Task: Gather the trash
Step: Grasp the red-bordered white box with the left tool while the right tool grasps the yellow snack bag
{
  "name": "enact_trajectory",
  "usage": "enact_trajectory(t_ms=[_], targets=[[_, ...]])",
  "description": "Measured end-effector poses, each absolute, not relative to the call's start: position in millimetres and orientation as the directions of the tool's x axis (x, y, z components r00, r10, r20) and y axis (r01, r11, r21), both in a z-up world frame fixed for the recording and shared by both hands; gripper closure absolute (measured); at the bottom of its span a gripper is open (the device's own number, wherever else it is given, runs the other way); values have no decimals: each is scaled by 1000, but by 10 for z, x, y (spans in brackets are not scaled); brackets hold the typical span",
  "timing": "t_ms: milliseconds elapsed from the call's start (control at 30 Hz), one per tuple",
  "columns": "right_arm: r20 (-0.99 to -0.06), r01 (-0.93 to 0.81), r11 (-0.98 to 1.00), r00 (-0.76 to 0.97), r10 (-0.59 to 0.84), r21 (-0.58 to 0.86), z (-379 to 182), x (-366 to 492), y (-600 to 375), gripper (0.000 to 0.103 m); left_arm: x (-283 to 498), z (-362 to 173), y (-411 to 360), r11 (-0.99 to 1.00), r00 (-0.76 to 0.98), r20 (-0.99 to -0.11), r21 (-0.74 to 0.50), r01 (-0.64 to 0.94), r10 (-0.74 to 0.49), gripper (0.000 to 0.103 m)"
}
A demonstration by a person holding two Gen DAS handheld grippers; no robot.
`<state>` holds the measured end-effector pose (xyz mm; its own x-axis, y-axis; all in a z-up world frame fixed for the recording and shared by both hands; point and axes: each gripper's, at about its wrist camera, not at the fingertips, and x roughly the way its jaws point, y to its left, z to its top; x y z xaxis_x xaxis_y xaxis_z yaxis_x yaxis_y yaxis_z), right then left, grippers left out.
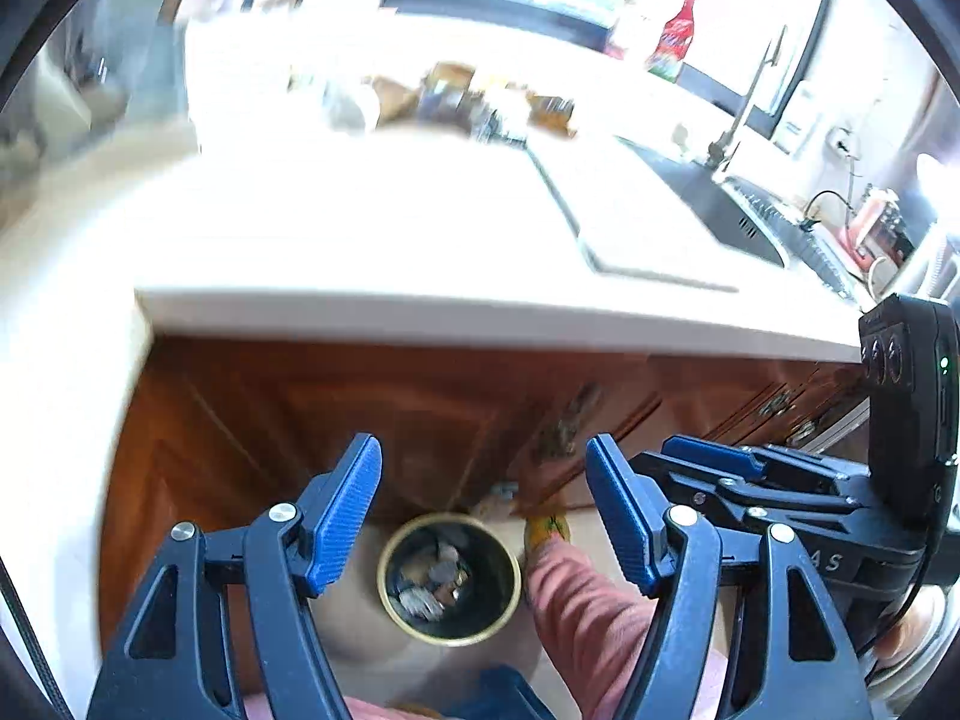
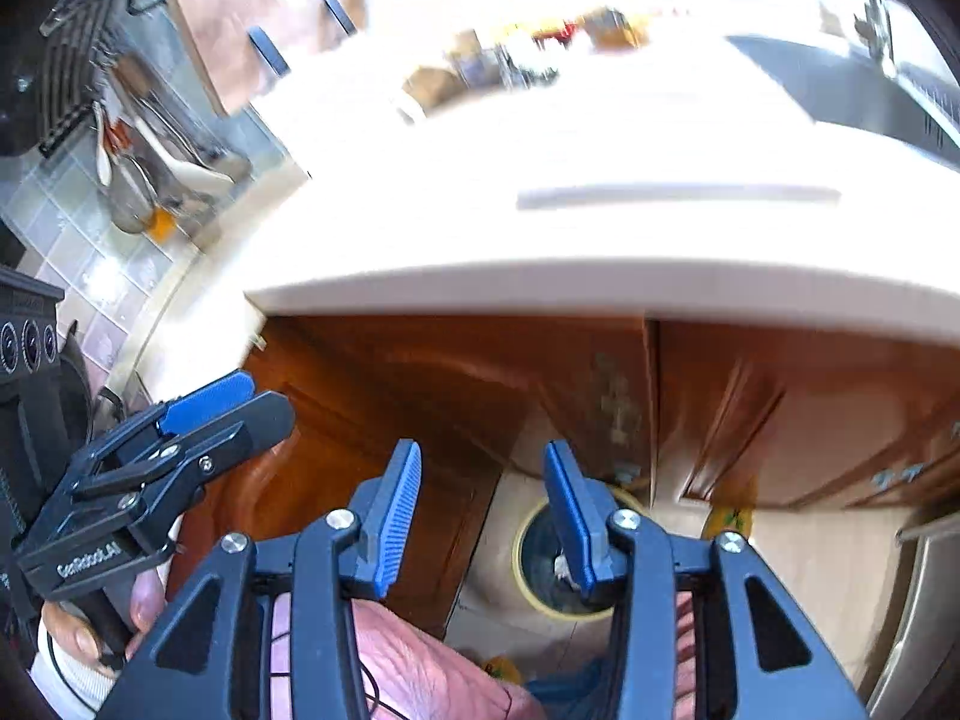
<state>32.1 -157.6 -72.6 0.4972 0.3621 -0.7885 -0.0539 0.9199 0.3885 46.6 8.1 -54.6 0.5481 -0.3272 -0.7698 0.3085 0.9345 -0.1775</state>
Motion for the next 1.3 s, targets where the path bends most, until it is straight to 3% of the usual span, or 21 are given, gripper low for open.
enact_trajectory(t_ms=[300, 567, 867, 1300], targets=[[-739, -80, 937, 593, 320, 341, 236, 768, -1896, 59, 902, 422, -123, 932, 634, -719, -51, 359, -284, 33], [-720, -31, 943, 637, 275, 332, 717, 1513, -2239, 49, 1552, 943, -302, 925, 656, -716, 35, 378, -240, 26], [-753, 45, 938, 610, 247, 344, 681, 2574, -2608, 48, 2729, 926, -666, 931, 611, -753, -5, 366, -244, 26], [-806, 188, 891, 532, 261, 413, -48, 3784, -3138, 48, 4144, 272, -1294, 917, 492, -841, -12, 398, -224, 26]])
